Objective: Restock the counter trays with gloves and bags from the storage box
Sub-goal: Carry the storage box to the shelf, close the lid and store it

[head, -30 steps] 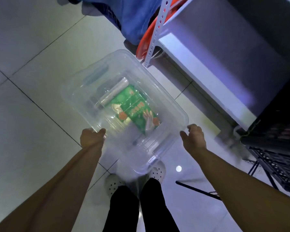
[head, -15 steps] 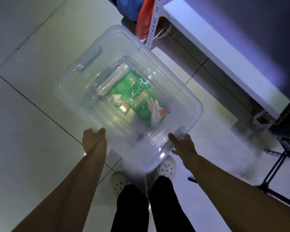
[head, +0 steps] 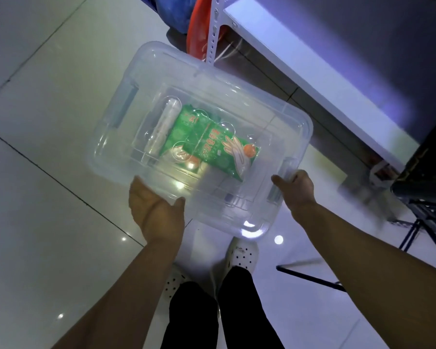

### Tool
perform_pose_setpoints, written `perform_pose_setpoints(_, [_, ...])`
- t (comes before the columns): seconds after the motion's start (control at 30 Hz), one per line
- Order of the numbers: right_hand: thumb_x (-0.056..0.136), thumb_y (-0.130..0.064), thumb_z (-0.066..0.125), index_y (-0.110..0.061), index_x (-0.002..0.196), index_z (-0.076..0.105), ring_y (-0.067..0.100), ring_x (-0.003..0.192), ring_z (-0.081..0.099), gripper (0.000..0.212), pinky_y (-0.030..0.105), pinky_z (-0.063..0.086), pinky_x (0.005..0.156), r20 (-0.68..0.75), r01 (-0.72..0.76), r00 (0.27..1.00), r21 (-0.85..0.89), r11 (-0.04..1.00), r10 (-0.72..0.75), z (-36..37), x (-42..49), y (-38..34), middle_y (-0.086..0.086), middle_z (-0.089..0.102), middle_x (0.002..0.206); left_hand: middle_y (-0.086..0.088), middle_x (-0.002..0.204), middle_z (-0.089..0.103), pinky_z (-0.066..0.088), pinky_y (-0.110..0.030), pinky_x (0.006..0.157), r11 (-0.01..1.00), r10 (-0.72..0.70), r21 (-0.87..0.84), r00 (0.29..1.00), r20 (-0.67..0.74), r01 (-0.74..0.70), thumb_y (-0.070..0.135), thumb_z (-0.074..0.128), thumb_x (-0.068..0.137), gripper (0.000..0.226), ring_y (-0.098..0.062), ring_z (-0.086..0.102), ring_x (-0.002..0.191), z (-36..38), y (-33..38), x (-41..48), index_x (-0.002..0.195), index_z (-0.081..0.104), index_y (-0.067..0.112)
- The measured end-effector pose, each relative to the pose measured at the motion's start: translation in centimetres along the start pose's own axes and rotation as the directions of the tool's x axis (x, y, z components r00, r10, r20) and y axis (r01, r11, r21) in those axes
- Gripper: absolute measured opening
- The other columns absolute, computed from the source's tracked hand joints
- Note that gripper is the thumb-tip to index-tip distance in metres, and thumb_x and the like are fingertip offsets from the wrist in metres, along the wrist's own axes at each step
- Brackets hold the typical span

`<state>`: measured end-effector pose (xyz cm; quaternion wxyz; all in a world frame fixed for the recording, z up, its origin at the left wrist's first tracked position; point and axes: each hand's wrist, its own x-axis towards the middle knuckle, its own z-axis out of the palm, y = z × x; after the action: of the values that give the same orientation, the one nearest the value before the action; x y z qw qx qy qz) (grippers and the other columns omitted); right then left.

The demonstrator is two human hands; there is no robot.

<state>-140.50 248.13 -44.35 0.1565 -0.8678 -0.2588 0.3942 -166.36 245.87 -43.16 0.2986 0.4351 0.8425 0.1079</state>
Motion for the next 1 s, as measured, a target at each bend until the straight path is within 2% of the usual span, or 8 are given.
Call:
perform_pose_setpoints(0.1, [0.079, -0.032, 0.072, -0.002, 0.108, 0.054, 0.026, 0.084, 0.053, 0.045, 0.032, 0.043, 0.071, 0.000, 0.031, 1.000, -0.085, 0.996, -0.031, -0.3, 0.5, 0.7, 0.008, 0.056, 0.096, -0.019, 0.156, 0.013, 0.008, -0.049, 0.114, 0.857, 0.407, 0.269, 0.898, 0.168, -0.439, 0.038, 0.077, 0.068, 0.099, -0.036, 0.006, 0.143, 0.5, 1.1, 0.1, 0.147, 0.019, 0.022])
perform_pose_setpoints(0.23, [0.074, -0.042, 0.074, -0.009, 0.127, 0.046, 0.031, 0.115, 0.051, 0.069, 0.047, 0.046, 0.099, -0.058, -0.013, 0.998, -0.101, 0.995, 0.007, 0.2, 0.6, 2.2, 0.013, 0.052, 0.127, -0.009, 0.159, -0.004, 0.004, -0.060, 0.112, 0.656, 0.472, 0.406, 0.765, 0.437, -0.636, 0.054, 0.069, 0.069, 0.099, -0.033, -0.008, 0.144, 2.6, 2.4, 0.4, 0.147, 0.013, 0.032])
perform_pose_setpoints(0.37, [0.075, -0.045, 0.072, -0.008, 0.144, 0.023, 0.032, 0.128, 0.043, 0.093, 0.044, 0.035, 0.110, 0.117, -0.303, 0.952, 0.231, 0.925, 0.283, 0.9, 0.9, 3.2, 0.013, 0.038, 0.145, -0.010, 0.159, -0.006, 0.008, -0.066, 0.108, 0.529, 0.444, 0.527, 0.746, 0.496, -0.665, 0.058, 0.066, 0.071, 0.101, -0.036, -0.008, 0.144, 4.1, 2.2, 0.7, 0.148, 0.005, 0.032])
perform_pose_setpoints(0.47, [0.076, -0.044, 0.071, -0.006, 0.129, 0.044, 0.030, 0.108, 0.055, 0.070, 0.041, 0.045, 0.100, 0.145, -0.317, 0.948, 0.299, 0.900, 0.285, 1.3, 0.7, 3.4, 0.011, 0.054, 0.125, -0.011, 0.159, -0.001, 0.011, -0.067, 0.107, 0.520, 0.466, 0.532, 0.744, 0.479, -0.668, 0.057, 0.067, 0.070, 0.101, -0.037, -0.005, 0.144, 4.4, 2.0, 0.9, 0.147, 0.008, 0.031])
perform_pose_setpoints(0.57, [0.077, -0.039, 0.071, -0.007, 0.100, 0.055, 0.026, 0.082, 0.058, 0.043, 0.033, 0.050, 0.072, -0.099, -0.126, 0.984, 0.187, 0.974, 0.146, 1.8, 0.1, 3.2, 0.010, 0.059, 0.095, -0.011, 0.159, -0.001, 0.010, -0.066, 0.107, 0.532, 0.471, 0.515, 0.740, 0.479, -0.672, 0.057, 0.068, 0.070, 0.101, -0.037, -0.005, 0.144, 4.3, 2.2, 0.8, 0.147, 0.008, 0.031])
perform_pose_setpoints(0.73, [0.082, -0.033, 0.063, -0.005, 0.078, 0.054, 0.022, 0.063, 0.048, 0.030, 0.020, 0.031, 0.050, -0.251, -0.018, 0.968, -0.053, 0.998, 0.004, 2.0, -0.3, 2.5, 0.011, 0.053, 0.079, -0.011, 0.159, -0.004, 0.013, -0.064, 0.108, 0.521, 0.483, 0.537, 0.748, 0.456, -0.664, 0.062, 0.061, 0.072, 0.100, -0.036, -0.005, 0.144, 4.3, 2.2, 0.6, 0.147, 0.003, 0.032])
perform_pose_setpoints(0.9, [0.088, -0.026, 0.054, -0.004, 0.076, 0.055, 0.030, 0.069, 0.050, 0.025, 0.032, 0.037, 0.059, -0.319, 0.017, 0.945, -0.193, 0.981, -0.079, 0.6, 1.0, 1.6, 0.018, 0.055, 0.084, -0.008, 0.159, -0.009, 0.009, -0.061, 0.110, 0.548, 0.498, 0.488, 0.734, 0.463, -0.680, 0.056, 0.054, 0.081, 0.088, -0.033, -0.007, 0.144, 4.8, 3.1, -0.7, 0.147, 0.000, 0.032])
perform_pose_setpoints(1.0, [0.086, -0.024, 0.055, -0.006, 0.077, 0.056, 0.032, 0.073, 0.054, 0.020, 0.034, 0.044, 0.064, -0.332, 0.009, 0.938, -0.248, 0.969, -0.094, -0.8, 2.1, 0.7, 0.022, 0.059, 0.091, -0.006, 0.157, 0.018, 0.022, -0.049, 0.108, 0.585, 0.586, 0.398, 0.708, 0.395, -0.707, 0.044, 0.055, 0.085, 0.067, -0.029, 0.020, 0.142, 3.4, 4.1, 0.6, 0.144, 0.026, 0.028])
